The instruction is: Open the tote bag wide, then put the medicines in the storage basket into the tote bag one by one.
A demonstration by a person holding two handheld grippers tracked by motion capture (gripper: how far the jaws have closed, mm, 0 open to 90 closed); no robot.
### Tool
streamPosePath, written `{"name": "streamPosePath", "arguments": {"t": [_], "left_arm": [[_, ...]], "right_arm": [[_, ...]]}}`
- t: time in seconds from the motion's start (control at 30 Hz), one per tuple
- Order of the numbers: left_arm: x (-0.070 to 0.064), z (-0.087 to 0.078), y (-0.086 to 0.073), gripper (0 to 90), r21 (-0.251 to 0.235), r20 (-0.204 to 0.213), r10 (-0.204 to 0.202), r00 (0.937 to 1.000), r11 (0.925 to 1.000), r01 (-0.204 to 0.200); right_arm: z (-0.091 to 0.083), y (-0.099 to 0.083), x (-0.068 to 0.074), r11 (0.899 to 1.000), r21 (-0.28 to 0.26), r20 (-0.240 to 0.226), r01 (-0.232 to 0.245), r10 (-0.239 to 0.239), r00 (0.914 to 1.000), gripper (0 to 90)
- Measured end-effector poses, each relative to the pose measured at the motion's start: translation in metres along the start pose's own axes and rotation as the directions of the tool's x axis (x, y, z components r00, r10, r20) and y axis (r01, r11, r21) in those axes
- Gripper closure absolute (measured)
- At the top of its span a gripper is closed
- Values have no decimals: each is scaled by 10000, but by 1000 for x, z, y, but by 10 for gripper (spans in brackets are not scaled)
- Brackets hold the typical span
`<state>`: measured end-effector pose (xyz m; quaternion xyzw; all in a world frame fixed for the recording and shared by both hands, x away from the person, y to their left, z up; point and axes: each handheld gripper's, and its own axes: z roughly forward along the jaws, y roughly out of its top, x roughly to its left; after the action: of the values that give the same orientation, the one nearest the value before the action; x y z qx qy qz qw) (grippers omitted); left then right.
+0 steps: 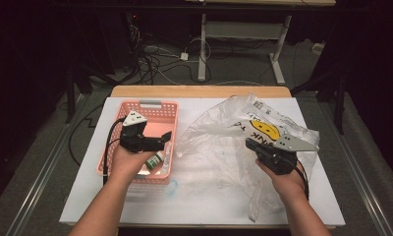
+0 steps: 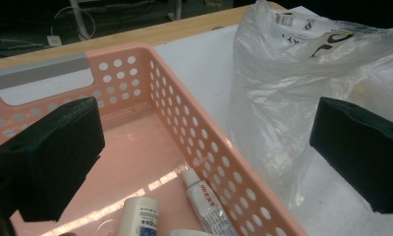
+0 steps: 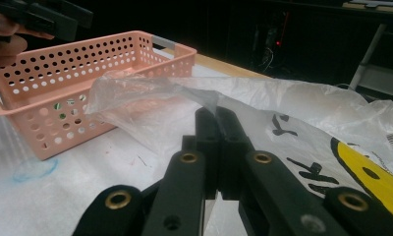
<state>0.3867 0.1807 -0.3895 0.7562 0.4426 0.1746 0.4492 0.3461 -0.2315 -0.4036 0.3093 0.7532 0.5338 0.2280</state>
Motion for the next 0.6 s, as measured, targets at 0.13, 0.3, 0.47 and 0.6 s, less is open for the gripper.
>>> {"name": "streamPosePath", "arguments": {"t": [0.13,0.3,0.47,0.6], "left_arm": [[7,8,1,0,370,-79,-103,9999,9993,106],[15,17,4,46,1026,-52,-261,9996,9944,265],[22,26,2,130,1897,-142,-436,9989,9808,455],[24,35,0,154,2776,-49,-729,9973,9580,714]], "right_arm": [[1,0,0,10000,40,-9,-39,39,10000,900],[1,0,-2,9999,19,-41,-122,122,9999,900],[1,1,-4,9998,-48,-20,-170,170,9999,900],[2,1,-3,9999,-53,-169,-148,147,9997,900]]}}
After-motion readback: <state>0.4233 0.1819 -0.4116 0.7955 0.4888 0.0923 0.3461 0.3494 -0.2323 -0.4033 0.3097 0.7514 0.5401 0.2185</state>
